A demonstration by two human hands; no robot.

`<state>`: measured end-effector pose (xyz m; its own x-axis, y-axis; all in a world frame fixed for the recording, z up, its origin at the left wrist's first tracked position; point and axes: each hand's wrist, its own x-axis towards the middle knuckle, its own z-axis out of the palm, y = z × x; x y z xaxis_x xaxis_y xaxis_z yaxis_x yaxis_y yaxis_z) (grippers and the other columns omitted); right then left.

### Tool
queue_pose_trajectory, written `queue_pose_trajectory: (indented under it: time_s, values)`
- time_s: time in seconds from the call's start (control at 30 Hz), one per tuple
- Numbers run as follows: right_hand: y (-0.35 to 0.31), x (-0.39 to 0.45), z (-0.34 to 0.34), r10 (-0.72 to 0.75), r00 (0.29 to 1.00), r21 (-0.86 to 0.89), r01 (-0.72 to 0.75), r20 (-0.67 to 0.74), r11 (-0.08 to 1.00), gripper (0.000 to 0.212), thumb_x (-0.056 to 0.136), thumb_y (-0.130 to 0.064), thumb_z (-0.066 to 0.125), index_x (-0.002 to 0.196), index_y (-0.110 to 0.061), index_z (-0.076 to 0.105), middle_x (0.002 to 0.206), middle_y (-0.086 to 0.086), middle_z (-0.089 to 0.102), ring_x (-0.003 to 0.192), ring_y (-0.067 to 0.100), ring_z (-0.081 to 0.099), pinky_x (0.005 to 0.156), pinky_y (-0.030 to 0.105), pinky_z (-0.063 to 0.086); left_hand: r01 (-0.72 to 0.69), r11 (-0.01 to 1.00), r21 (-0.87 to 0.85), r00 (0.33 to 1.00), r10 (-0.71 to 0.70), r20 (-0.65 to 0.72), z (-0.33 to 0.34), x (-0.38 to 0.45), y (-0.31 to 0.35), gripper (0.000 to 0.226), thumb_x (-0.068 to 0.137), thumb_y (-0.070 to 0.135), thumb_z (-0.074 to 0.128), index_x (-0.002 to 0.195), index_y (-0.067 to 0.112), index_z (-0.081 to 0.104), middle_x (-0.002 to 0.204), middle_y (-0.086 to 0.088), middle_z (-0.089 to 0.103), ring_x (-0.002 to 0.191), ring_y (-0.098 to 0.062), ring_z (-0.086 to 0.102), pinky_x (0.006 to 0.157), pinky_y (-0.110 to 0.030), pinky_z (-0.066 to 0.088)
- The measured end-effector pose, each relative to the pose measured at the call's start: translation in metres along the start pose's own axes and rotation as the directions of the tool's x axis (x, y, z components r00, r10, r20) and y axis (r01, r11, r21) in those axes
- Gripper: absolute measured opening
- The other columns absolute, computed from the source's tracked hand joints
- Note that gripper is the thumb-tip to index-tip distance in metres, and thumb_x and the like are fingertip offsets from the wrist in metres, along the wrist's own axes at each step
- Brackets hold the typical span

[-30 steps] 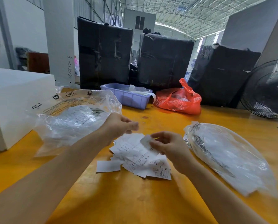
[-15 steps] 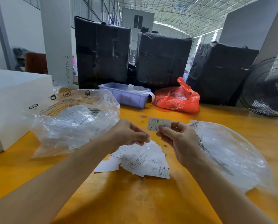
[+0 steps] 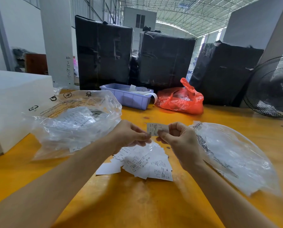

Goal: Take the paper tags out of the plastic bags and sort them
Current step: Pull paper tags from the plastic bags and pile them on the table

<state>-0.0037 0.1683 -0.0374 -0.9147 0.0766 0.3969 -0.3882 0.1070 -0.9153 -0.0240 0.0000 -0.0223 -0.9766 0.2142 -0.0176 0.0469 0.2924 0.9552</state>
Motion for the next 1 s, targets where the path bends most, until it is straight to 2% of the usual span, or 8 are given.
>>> queue_pose_trajectory:
  time_s: [0.17, 0.3, 0.53, 0.63, 0.73, 0.8, 0.9, 1.0]
  values:
    - [0.001, 0.001, -0.001, 0.020, 0.999, -0.073, -0.017, 0.042, 0.997, 0.012, 0.080, 0.001, 0.070, 0.080, -0.004, 0.059, 0.078, 0.012, 0.071, 0.059, 0.017, 0.069, 0.054, 0.019, 0.051, 0.002, 0.999, -0.037, 1.000, -0.003, -0.031, -0.002, 0.000, 0.001, 0.008, 0.078, 0.016, 0.073, 0.083, 0.011, 0.071, 0.073, 0.001, 0.074, 0.056, -0.001, 0.065, 0.048, -0.012, 0.046]
    - [0.001, 0.003, -0.004, 0.096, 0.989, -0.109, -0.085, 0.110, 0.990, 0.014, 0.078, 0.003, 0.071, 0.086, 0.004, 0.059, 0.078, 0.017, 0.070, 0.057, 0.015, 0.067, 0.054, 0.019, 0.051, 0.002, 0.999, -0.032, 0.998, -0.004, -0.068, -0.002, 0.001, 0.001, 0.007, 0.075, 0.019, 0.076, 0.073, 0.015, 0.071, 0.062, 0.002, 0.071, 0.052, -0.002, 0.064, 0.047, -0.012, 0.047]
    - [-0.002, 0.003, -0.007, 0.224, 0.949, -0.092, -0.209, 0.220, 0.974, 0.018, 0.075, 0.001, 0.073, 0.089, 0.004, 0.061, 0.074, 0.013, 0.070, 0.059, 0.016, 0.067, 0.056, 0.019, 0.053, -0.022, 0.996, -0.090, 0.994, 0.012, -0.109, 0.001, 0.003, -0.001, 0.019, 0.082, 0.025, 0.069, 0.071, 0.010, 0.069, 0.061, 0.001, 0.070, 0.053, -0.002, 0.066, 0.048, -0.012, 0.049]
    - [-0.001, 0.003, -0.004, 0.226, 0.944, -0.115, -0.203, 0.241, 0.972, 0.006, 0.087, -0.007, 0.063, 0.090, -0.002, 0.065, 0.075, 0.010, 0.068, 0.059, 0.012, 0.065, 0.056, 0.018, 0.051, -0.030, 0.998, -0.053, 0.996, 0.026, -0.086, 0.006, 0.002, -0.002, 0.020, 0.083, 0.028, 0.067, 0.070, 0.013, 0.070, 0.063, 0.001, 0.070, 0.054, -0.001, 0.064, 0.052, -0.015, 0.050]
    - [0.001, 0.001, 0.002, 0.217, 0.946, -0.217, -0.165, 0.241, 0.962, 0.020, 0.098, -0.019, 0.047, 0.092, -0.014, 0.065, 0.077, 0.004, 0.061, 0.061, 0.010, 0.055, 0.055, 0.019, 0.046, -0.046, 0.992, -0.118, 0.995, 0.034, -0.098, 0.013, 0.004, -0.004, 0.020, 0.083, 0.027, 0.068, 0.071, 0.011, 0.071, 0.070, -0.005, 0.069, 0.064, -0.010, 0.065, 0.057, -0.019, 0.052]
    - [0.001, -0.001, 0.005, 0.246, 0.922, -0.265, -0.168, 0.298, 0.950, 0.024, 0.100, -0.026, 0.042, 0.098, -0.022, 0.066, 0.080, -0.003, 0.058, 0.065, 0.008, 0.049, 0.056, 0.018, 0.044, -0.047, 0.989, -0.138, 0.992, 0.029, -0.125, 0.019, 0.005, -0.006, 0.019, 0.084, 0.027, 0.069, 0.074, 0.011, 0.072, 0.073, -0.008, 0.068, 0.070, -0.016, 0.064, 0.059, -0.023, 0.052]
    - [0.001, -0.003, 0.008, 0.285, 0.887, -0.296, -0.180, 0.363, 0.938, 0.031, 0.100, -0.027, 0.041, 0.125, -0.018, 0.058, 0.099, -0.003, 0.061, 0.074, 0.009, 0.052, 0.062, 0.022, 0.046, -0.026, 0.991, -0.131, 0.980, 0.000, -0.198, 0.028, 0.006, -0.011, 0.017, 0.084, 0.026, 0.069, 0.071, 0.014, 0.070, 0.068, -0.004, 0.066, 0.065, -0.015, 0.061, 0.053, -0.022, 0.046]
    - [0.002, -0.003, 0.008, 0.204, 0.945, -0.238, -0.143, 0.256, 0.961, 0.045, 0.095, -0.019, 0.054, 0.138, -0.013, 0.044, 0.099, 0.002, 0.058, 0.076, 0.013, 0.061, 0.066, 0.024, 0.054, -0.021, 0.956, -0.292, 0.962, -0.061, -0.268, 0.029, 0.007, -0.013, 0.017, 0.083, 0.024, 0.070, 0.080, 0.008, 0.067, 0.072, -0.008, 0.064, 0.070, -0.020, 0.060, 0.059, -0.027, 0.046]
